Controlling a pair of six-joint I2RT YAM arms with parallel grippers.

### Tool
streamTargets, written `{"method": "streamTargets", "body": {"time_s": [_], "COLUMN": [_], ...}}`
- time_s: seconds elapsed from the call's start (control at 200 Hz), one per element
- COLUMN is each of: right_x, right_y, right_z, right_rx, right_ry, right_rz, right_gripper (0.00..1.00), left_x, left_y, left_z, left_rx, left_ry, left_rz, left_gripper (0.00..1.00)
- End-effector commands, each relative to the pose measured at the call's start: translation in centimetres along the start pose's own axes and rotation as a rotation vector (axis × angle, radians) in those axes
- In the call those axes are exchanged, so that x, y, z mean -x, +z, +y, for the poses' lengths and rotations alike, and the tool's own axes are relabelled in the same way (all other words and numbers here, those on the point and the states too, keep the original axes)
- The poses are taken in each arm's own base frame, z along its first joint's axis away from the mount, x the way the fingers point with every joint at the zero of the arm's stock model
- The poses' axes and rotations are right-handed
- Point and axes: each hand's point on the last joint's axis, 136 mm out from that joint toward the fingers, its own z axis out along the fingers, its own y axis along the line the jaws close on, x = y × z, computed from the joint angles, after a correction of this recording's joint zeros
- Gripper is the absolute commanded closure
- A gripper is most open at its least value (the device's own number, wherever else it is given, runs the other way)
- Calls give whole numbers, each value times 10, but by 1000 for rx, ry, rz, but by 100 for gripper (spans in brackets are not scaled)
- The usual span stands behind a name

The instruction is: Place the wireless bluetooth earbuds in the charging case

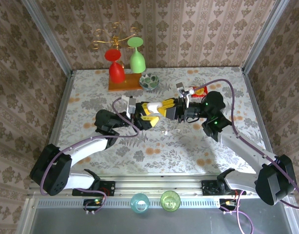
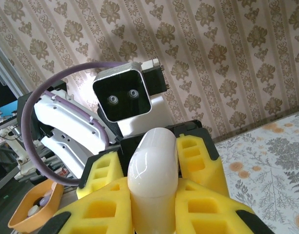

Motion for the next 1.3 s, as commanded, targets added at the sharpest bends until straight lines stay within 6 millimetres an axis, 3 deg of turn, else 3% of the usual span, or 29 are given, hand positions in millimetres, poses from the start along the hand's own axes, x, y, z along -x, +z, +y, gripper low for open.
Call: {"method": "streamTargets", "body": {"time_s": [0.0, 0.295, 0.52, 0.635, 0.87, 1.05, 1.295], "right_x": [-1, -5, -5, 1, 6, 10, 11], "right_y": [-2, -4, -5, -4, -5, -6, -7], "right_z": [13, 16, 16, 12, -17, -31, -57], "right_rx": [42, 39, 33, -9, -171, -234, -353], "right_ry": [-62, -78, -81, -66, 9, 54, 103], "right_rz": [6, 22, 27, 7, -1, -22, -9], "right_gripper": [98, 98, 97, 85, 59, 51, 49], "left_x": [24, 28, 25, 20, 12, 7, 4], "left_y": [3, 4, 6, 7, 8, 6, 4], "left_z": [-11, -11, -12, -15, -21, -22, -23], "left_rx": [-24, -29, -41, -63, -101, -104, -104], "left_ry": [71, 69, 71, 82, 145, 157, 167], "left_rz": [-54, -58, -51, -34, -11, -1, 4], "left_gripper": [56, 60, 82, 96, 98, 98, 97]}}
